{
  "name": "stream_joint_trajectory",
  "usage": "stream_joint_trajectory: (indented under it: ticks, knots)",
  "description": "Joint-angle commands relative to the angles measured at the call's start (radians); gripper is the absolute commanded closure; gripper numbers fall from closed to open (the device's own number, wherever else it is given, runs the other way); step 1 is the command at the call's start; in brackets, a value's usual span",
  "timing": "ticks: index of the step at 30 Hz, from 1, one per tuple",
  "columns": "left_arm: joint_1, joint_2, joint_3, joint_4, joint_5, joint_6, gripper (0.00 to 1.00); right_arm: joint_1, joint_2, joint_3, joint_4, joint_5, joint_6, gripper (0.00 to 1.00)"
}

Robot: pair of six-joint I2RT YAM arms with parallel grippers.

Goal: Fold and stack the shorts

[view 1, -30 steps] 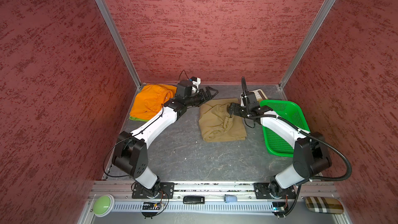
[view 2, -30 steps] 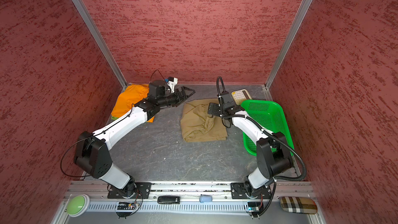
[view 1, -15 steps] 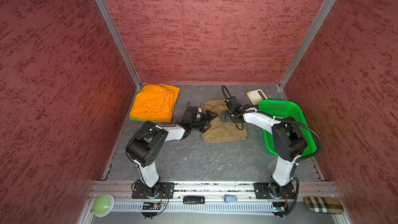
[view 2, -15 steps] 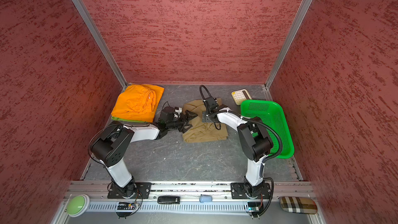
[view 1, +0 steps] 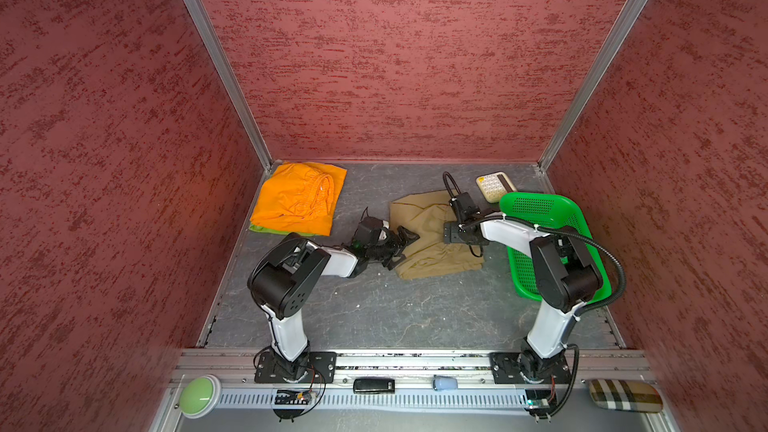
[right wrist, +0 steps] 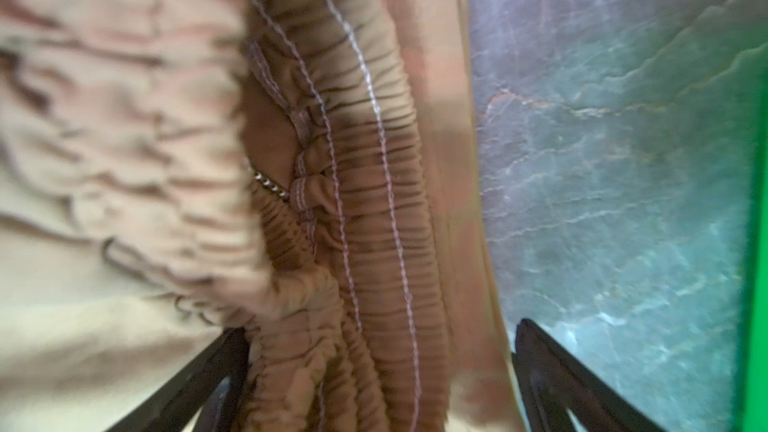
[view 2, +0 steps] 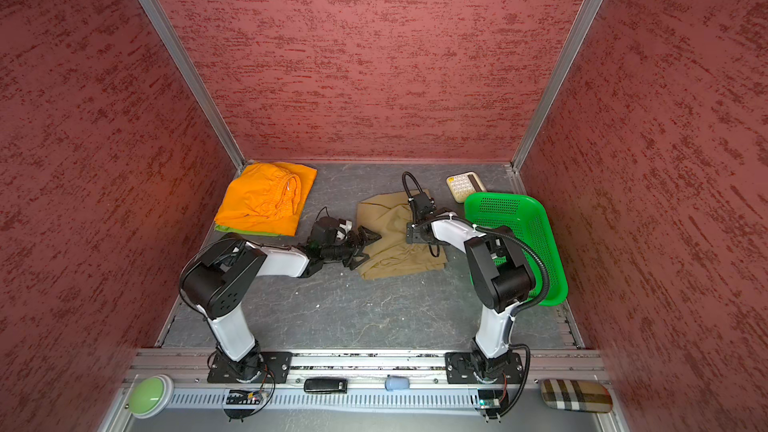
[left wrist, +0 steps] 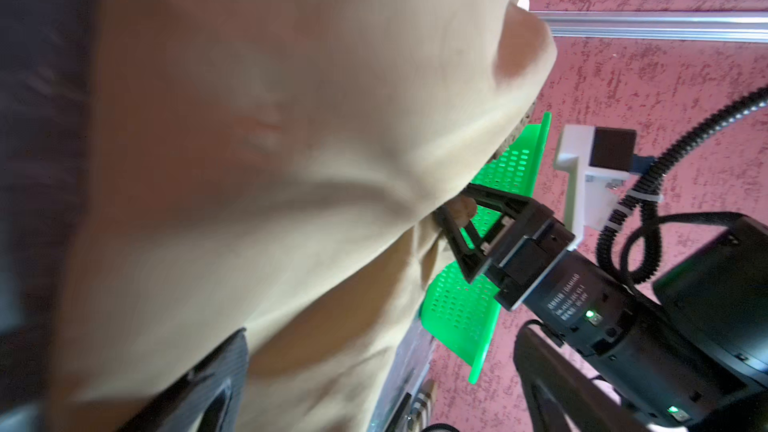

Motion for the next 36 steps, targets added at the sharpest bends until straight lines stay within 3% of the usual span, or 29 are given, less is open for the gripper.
stream_joint_trajectory:
  ticks: [1,3,5,9,12,14,18,24,31,36]
  knots:
    - [0.018,-0.089,0.094,-0.204,0.000,0.152,0.01,-0.012,-0.104,0.090,-0.008,-0.081,0.022,0.01]
    - [0.010,-0.153,0.158,-0.311,-0.034,0.218,0.01,-0.011,-0.126,0.116,0.048,-0.206,0.076,0.01]
    - [0.005,-0.201,0.162,-0.311,-0.055,0.213,0.01,-0.011,-0.129,0.114,0.153,-0.348,0.151,0.01]
    - [-0.013,-0.188,0.081,-0.097,-0.021,0.083,0.01,-0.011,-0.050,0.083,0.425,-0.596,0.361,0.01]
    - [-0.045,-0.130,0.047,-0.031,-0.011,0.034,0.01,-0.011,0.029,0.065,0.612,-0.688,0.480,0.01]
    - [-0.065,-0.084,0.025,0.034,0.001,0.003,0.01,-0.011,0.092,0.083,0.648,-0.712,0.499,0.01]
    - [-0.075,0.010,0.033,0.002,0.026,0.005,0.01,-0.034,0.203,0.118,0.637,-0.719,0.471,0.01]
    - [-0.028,0.064,0.014,-0.080,0.075,0.025,0.01,-0.105,0.258,0.152,0.499,-0.661,0.288,0.01]
    - [-0.025,-0.003,0.140,-0.339,0.045,0.251,0.01,-0.115,0.148,0.168,0.427,-0.673,0.184,0.01]
    - [-0.040,-0.117,0.357,-0.746,-0.246,0.630,0.01,-0.116,0.019,0.146,0.329,-0.593,0.125,0.01]
